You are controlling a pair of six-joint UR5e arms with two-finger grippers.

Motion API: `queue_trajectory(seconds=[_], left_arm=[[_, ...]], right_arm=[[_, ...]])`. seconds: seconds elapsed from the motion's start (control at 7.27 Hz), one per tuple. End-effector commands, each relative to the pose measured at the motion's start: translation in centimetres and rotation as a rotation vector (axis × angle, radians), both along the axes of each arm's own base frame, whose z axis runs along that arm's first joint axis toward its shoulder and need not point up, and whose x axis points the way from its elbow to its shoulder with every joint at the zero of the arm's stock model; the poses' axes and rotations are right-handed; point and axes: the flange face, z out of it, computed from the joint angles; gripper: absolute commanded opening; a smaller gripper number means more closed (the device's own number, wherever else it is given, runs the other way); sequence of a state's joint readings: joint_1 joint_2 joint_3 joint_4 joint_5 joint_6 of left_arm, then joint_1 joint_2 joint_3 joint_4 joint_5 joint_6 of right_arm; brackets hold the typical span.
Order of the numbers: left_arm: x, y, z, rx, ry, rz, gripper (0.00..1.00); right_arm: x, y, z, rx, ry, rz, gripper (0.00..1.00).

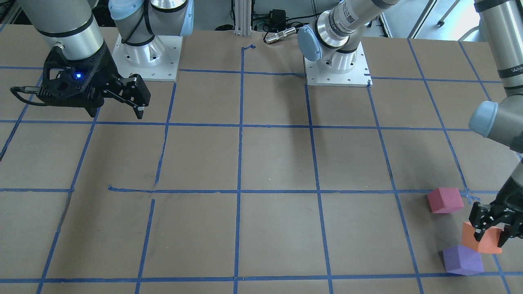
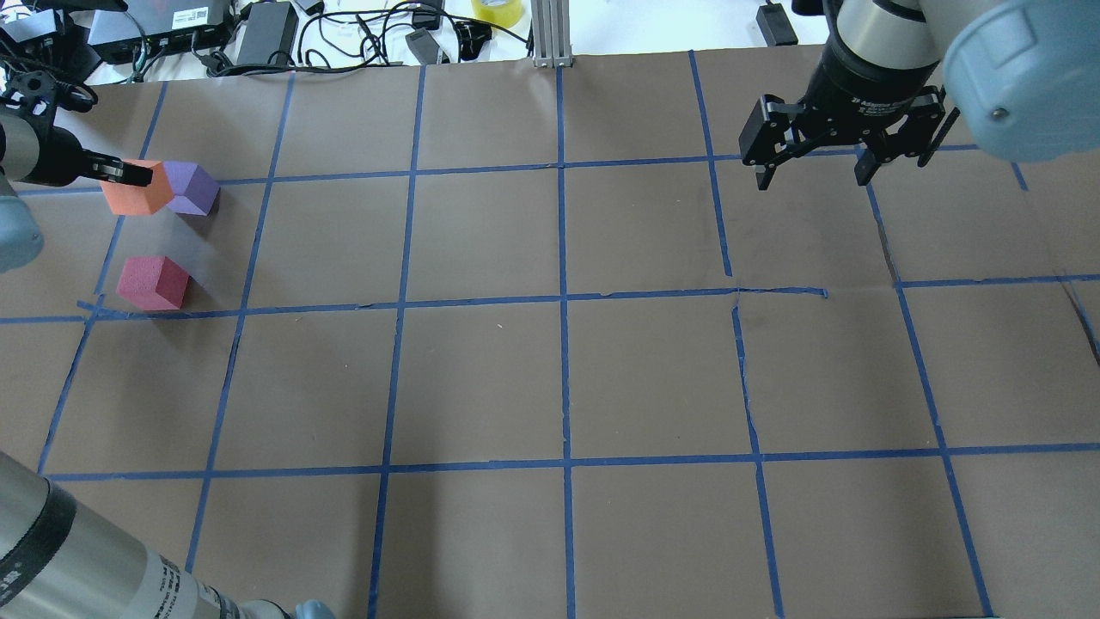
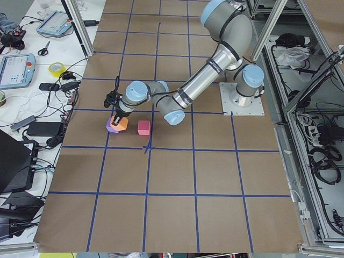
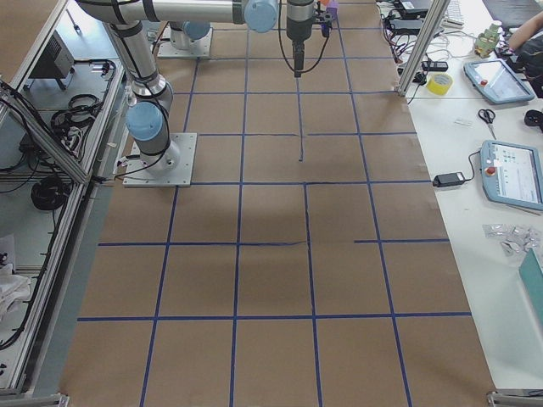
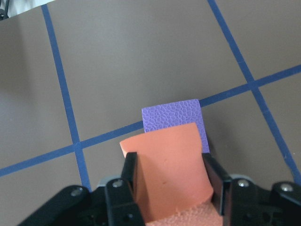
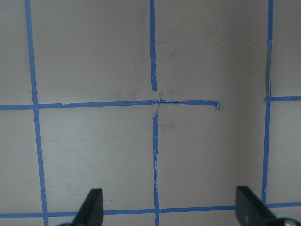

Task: Arrange blocks in a line
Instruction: 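Lower the orange cube between the purple and pink cubes with the left gripper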

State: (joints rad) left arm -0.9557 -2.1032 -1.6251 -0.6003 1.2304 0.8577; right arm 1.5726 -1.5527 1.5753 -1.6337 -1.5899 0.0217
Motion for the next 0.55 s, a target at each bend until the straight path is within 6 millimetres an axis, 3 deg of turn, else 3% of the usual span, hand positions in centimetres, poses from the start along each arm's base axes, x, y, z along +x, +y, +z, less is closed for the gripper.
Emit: queue_trajectory(seconds=[0.0, 0.28, 0.41], left_arm=[[-0.1, 0.8, -1.6, 0.012, 0.013, 0.01, 0.0], [-0.4, 1.3, -2.3, -0.007, -0.001, 0.006, 0.0], [-1.0, 2.2, -4.1, 0.024, 0.023, 0.012, 0.0]], right_arm=[[0.1, 0.8, 1.4, -0.024, -0.007, -0.003, 1.0], [0.3, 1.8, 2.4, -0.044, -0.013, 0.002, 1.0], [0.3, 1.8, 2.3, -0.039, -0.013, 0.002, 1.0]])
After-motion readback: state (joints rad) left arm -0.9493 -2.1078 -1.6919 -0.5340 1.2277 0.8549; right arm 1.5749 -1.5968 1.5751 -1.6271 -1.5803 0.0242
